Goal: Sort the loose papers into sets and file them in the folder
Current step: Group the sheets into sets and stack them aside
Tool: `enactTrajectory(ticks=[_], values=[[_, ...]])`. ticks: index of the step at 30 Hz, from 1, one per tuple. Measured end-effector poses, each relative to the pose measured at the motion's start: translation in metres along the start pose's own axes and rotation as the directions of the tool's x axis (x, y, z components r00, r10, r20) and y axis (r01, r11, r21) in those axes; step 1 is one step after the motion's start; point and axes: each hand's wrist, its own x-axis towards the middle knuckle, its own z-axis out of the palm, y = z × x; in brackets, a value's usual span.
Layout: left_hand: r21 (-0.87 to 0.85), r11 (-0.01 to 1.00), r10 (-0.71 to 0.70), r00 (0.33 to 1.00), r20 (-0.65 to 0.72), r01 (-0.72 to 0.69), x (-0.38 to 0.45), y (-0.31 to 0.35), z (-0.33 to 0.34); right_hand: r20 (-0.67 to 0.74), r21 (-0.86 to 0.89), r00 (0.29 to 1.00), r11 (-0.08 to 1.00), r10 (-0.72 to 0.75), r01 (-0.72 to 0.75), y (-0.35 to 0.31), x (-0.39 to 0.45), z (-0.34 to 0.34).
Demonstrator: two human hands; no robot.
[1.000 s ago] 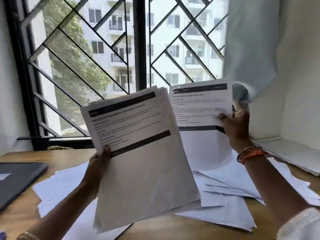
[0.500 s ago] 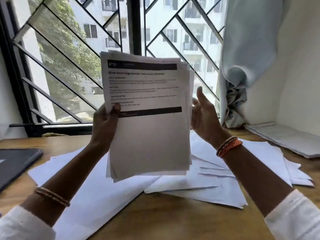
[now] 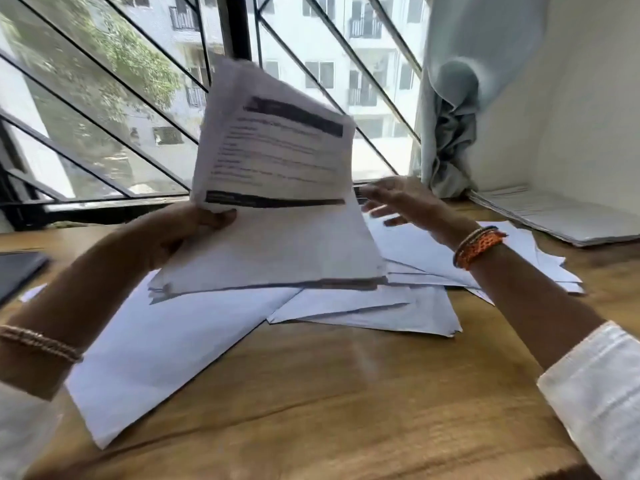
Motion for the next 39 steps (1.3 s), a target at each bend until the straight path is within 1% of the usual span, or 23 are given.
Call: enactTrajectory(ticks=[1,2,4,5,7,10,14,19,20,21,22,23,24,25,26,27,29,31,33,35,37,38,39], values=[[0.005,0.997,-0.081,0.996,0.024,0.081,0.001,-0.009,-0.005,0.002,-0.289,0.997,0.955,0.077,-0.073,0.016,0.001,-0.006],[0.016,0.990,-0.138,0.990,0.014,0.138,0.002,-0.022,-0.010,0.028,-0.520,0.981,0.841,0.191,-0.149,0.031,-0.002,-0.008],[0.055,0.979,-0.191,0.978,-0.087,0.196,0.006,-0.046,-0.017,0.085,-0.729,0.905,0.645,0.417,-0.228,0.056,-0.008,-0.006],[0.056,0.976,-0.201,0.969,-0.146,0.211,0.007,-0.055,-0.019,0.083,-0.758,0.889,0.608,0.451,-0.237,0.065,-0.008,-0.004],[-0.010,0.982,-0.188,0.959,-0.212,0.190,0.007,-0.064,-0.022,0.002,-0.755,0.929,0.610,0.370,-0.241,0.071,-0.007,-0.002],[-0.089,0.993,-0.103,0.957,-0.272,0.082,0.007,-0.067,-0.023,-0.113,-0.736,0.957,0.625,0.266,-0.260,0.071,-0.009,0.006],[-0.047,0.999,-0.038,0.951,-0.306,0.025,0.002,-0.068,-0.012,-0.123,-0.815,0.970,0.537,0.208,-0.218,0.070,-0.013,0.014],[0.003,1.000,-0.007,0.919,-0.393,0.008,0.004,-0.068,-0.008,-0.091,-0.926,0.996,0.369,-0.021,-0.077,0.055,-0.023,0.023],[-0.005,1.000,-0.007,0.917,-0.399,0.005,0.004,-0.068,-0.008,-0.096,-0.919,0.995,0.386,-0.029,-0.077,0.046,-0.025,0.024],[-0.008,1.000,-0.005,0.918,-0.397,0.002,0.005,-0.069,-0.009,-0.103,-0.876,0.994,0.477,-0.026,-0.078,0.035,-0.026,0.023],[-0.013,1.000,-0.002,0.919,-0.395,-0.004,0.005,-0.069,-0.009,-0.100,-0.759,0.994,0.649,-0.032,-0.055,0.018,-0.027,0.020],[-0.017,1.000,0.001,0.921,-0.390,-0.008,0.006,-0.070,-0.009,-0.077,-0.501,0.996,0.865,-0.033,-0.011,-0.001,-0.029,0.015],[-0.019,1.000,0.007,0.919,-0.394,-0.016,0.005,-0.070,-0.010,-0.006,-0.092,1.000,0.996,-0.022,0.021,-0.026,-0.032,0.009],[-0.025,0.999,0.015,0.918,-0.396,-0.027,0.005,-0.070,-0.009,0.071,0.295,0.996,0.955,-0.046,0.023,-0.045,-0.033,0.002],[-0.038,0.999,0.015,0.916,-0.401,-0.033,0.004,-0.071,-0.008,0.099,0.559,0.991,0.829,-0.089,0.019,-0.057,-0.033,-0.004],[-0.050,0.997,0.029,0.919,-0.393,-0.053,0.003,-0.070,-0.008,0.090,0.692,0.986,0.721,-0.137,0.037,-0.065,-0.028,-0.008],[-0.058,0.994,0.065,0.930,-0.362,-0.092,0.000,-0.068,-0.006,0.027,0.802,0.990,0.594,-0.136,0.060,-0.062,-0.008,-0.009],[-0.074,0.991,0.086,0.947,-0.308,-0.114,-0.003,-0.066,-0.002,-0.003,0.841,1.000,0.541,-0.014,0.010,-0.037,0.015,0.004],[-0.098,0.989,0.086,0.962,-0.260,-0.115,-0.006,-0.064,0.000,0.002,0.793,0.982,0.597,0.189,-0.117,-0.008,0.029,0.026],[-0.110,0.990,0.060,0.971,-0.229,-0.087,-0.006,-0.063,-0.002,0.042,0.689,0.929,0.663,0.368,-0.294,0.018,0.031,0.042],[-0.101,0.993,0.034,0.981,-0.193,-0.054,-0.004,-0.065,-0.007,0.132,0.701,0.892,0.596,0.433,-0.393,0.027,0.025,0.048],[-0.084,0.996,0.026,0.983,-0.180,-0.042,-0.003,-0.065,-0.008,0.137,0.703,0.893,0.593,0.428,-0.393,0.029,0.025,0.049],[-0.067,0.997,0.028,0.983,-0.180,-0.041,-0.002,-0.066,-0.008,0.095,0.680,0.912,0.644,0.398,-0.351,0.029,0.022,0.051]])
